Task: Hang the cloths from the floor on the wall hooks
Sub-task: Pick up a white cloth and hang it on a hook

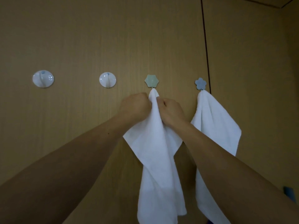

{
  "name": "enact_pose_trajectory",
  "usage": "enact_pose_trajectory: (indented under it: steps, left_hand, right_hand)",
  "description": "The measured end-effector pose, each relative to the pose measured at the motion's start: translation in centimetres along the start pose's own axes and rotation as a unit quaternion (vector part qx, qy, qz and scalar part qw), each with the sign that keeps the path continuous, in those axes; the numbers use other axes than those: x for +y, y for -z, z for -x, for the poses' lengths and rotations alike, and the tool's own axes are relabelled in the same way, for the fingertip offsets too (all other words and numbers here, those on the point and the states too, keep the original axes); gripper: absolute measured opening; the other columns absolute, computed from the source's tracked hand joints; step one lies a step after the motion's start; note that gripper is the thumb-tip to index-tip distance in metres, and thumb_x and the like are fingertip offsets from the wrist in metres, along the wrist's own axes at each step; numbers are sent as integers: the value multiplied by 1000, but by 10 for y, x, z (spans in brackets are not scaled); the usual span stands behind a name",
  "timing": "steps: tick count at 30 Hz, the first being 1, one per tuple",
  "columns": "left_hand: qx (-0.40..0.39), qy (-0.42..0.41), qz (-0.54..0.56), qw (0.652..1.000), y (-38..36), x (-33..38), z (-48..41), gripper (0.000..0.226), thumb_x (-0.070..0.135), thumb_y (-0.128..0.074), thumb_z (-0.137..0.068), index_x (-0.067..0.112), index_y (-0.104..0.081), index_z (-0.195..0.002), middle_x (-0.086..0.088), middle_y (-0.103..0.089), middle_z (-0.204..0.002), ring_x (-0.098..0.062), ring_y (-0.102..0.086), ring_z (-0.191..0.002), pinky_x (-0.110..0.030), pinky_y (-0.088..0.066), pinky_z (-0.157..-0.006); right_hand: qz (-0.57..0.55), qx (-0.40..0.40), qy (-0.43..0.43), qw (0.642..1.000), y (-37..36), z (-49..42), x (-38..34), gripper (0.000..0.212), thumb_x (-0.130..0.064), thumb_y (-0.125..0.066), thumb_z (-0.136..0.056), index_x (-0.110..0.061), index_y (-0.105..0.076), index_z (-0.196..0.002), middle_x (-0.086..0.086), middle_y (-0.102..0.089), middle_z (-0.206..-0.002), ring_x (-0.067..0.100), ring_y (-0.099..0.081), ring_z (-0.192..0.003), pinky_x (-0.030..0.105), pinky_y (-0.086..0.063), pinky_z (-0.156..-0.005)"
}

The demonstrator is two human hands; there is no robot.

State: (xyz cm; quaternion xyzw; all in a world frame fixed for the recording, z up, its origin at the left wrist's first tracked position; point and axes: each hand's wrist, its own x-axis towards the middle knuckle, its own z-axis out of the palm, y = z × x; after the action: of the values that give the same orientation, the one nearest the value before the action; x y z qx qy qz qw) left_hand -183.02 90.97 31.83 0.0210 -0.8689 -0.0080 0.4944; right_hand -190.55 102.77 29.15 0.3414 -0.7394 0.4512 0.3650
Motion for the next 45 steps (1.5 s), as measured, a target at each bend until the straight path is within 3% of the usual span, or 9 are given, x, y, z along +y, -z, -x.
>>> enact_pose_trajectory:
  steps: [2, 4, 6, 11, 15, 21, 27, 37, 45]
  left_hand:
    - [68, -13, -23, 997, -7, -5, 12, 19, 27, -45, -93, 11, -53, -88, -5, -52, -83, -27, -52, -83, -32, -33, -62]
    - [119, -40, -11, 992, -13, -12, 27, 34, 25, -47, -92, 8, -53, -121, -12, -55, -110, -30, -49, -101, -38, -39, -79]
    - [134, -74, 9, 988, -15, -18, 37, 42, 22, -46, -94, 9, -49, -133, -14, -53, -124, -31, -47, -112, -40, -37, -91]
    - [115, -105, 25, 987, -12, -31, 49, 45, 30, -41, -97, 7, -51, -134, -13, -51, -133, -30, -45, -121, -42, -37, -100]
    - [114, -108, 52, 986, -6, -36, 63, 47, 33, -41, -97, 10, -49, -137, -12, -45, -141, -29, -40, -130, -42, -32, -106]
    - [68, -167, 125, 976, -1, -35, 115, 51, 40, -36, -91, 16, -54, -133, -6, -46, -143, -27, -37, -132, -44, -30, -106]
    - [34, -258, 190, 947, -17, -9, 190, 41, 32, -47, -89, 11, -62, -121, -10, -55, -131, -30, -50, -118, -45, -39, -91]
    - [-170, -299, 307, 887, -42, 82, 398, 41, 33, -49, -86, 11, -58, -120, -9, -51, -132, -30, -43, -120, -46, -35, -96]
    - [-409, -361, 337, 767, -17, 157, 677, 43, 33, -49, -90, 15, -53, -129, -8, -45, -137, -30, -38, -125, -42, -31, -100]
  right_hand:
    - [34, 35, 20, 999, -2, 8, 3, 49, -42, -29, -100, -15, -54, -68, 3, -57, -69, 19, -53, -68, 35, -42, -64]
    - [86, 78, 36, 993, -4, 16, 5, 46, -43, -29, -99, -13, -57, -78, 6, -59, -82, 23, -54, -82, 42, -45, -78]
    - [102, 107, 34, 988, -4, 22, 5, 45, -45, -28, -97, -14, -60, -90, 5, -62, -95, 24, -53, -94, 44, -43, -90]
    - [110, 118, 28, 987, -2, 45, 1, 62, -56, -18, -91, -16, -59, -116, 5, -60, -122, 22, -49, -117, 43, -35, -105]
    - [123, 137, 8, 983, 4, 69, -14, 61, -56, -25, -95, -20, -47, -139, 5, -47, -143, 21, -39, -133, 41, -26, -112]
    - [156, 155, -70, 973, 5, 145, -37, 59, -58, -32, -95, -22, -45, -140, 2, -44, -144, 22, -40, -131, 43, -35, -109]
    - [228, 125, -175, 950, 30, 266, -44, 53, -51, -38, -99, -18, -45, -140, 4, -43, -143, 19, -44, -126, 35, -37, -106]
    - [359, 68, -389, 846, 98, 496, -79, 56, -50, -37, -99, -15, -44, -142, 14, -41, -145, 30, -34, -136, 41, -25, -115]
    - [356, 28, -590, 724, 140, 796, -155, 48, -41, -47, -98, -12, -50, -137, 15, -45, -140, 35, -40, -129, 40, -30, -108]
